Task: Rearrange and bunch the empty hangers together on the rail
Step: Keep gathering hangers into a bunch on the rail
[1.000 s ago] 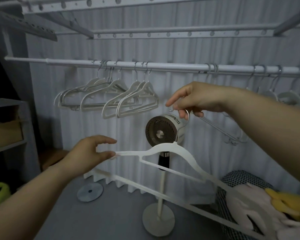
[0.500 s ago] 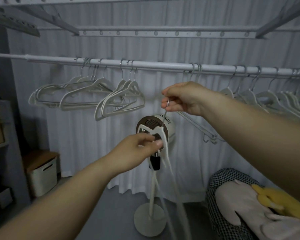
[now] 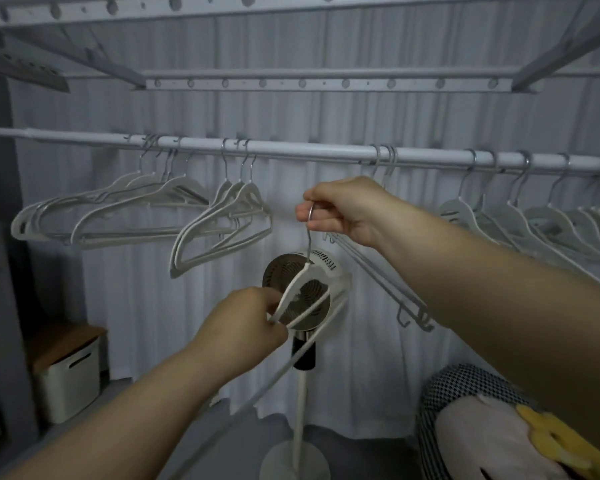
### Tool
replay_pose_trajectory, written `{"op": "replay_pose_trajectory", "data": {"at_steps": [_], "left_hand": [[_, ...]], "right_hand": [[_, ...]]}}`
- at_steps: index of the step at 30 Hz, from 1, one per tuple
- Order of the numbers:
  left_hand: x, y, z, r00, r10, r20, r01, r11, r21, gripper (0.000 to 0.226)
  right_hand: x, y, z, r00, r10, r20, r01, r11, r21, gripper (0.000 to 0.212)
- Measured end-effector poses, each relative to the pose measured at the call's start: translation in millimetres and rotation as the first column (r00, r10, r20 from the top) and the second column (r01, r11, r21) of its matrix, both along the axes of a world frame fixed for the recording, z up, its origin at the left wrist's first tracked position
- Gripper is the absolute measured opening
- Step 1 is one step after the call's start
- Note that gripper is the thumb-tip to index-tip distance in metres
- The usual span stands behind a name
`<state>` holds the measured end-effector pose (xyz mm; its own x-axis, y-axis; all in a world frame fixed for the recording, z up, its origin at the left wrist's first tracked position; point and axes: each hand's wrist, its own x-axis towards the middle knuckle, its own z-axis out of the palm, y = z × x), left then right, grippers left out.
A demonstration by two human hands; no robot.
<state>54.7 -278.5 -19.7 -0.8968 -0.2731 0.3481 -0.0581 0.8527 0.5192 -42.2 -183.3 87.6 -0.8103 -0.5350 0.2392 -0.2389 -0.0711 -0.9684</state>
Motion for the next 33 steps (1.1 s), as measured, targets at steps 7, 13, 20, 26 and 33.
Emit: {"op": "replay_pose_trajectory", "data": {"at_steps": [7,13,20,26,33], "left_hand": [[-35.7,-8.5,15.5,0.991,0.134,0.009,-0.131,0.981,-0.144,0.015],[-69.6,-16.3,32.2,0.983,0.184,-0.014,-0.184,0.967,-0.175,0.013],[-107.8,-26.8,61.1,0.964,0.266,0.028,-0.263,0.961,-0.081,0.014],[-137.5,-16.2,95.6,0.950,0.311,-0.008,-0.307,0.936,-0.170,0.023],[-167.9,6.8,110.9,0.936,0.351,0.033,-0.340,0.924,-0.177,0.021]], "right_hand": [[-38.9,-10.2,14.6,0.999,0.038,-0.039,-0.038,0.999,0.003,0.022],[-70.8,-10.0,31.6,0.989,0.077,-0.125,-0.070,0.996,0.064,0.021],[-132.7,24.5,50.5,0.498,-0.252,-0.830,0.579,0.809,0.102,0.024],[-175.4,50.8,57.1,0.324,-0.043,-0.945,0.798,0.549,0.249,0.040],[-185.0,57.5,59.7,0.335,0.066,-0.940,0.756,0.577,0.310,0.037]]}}
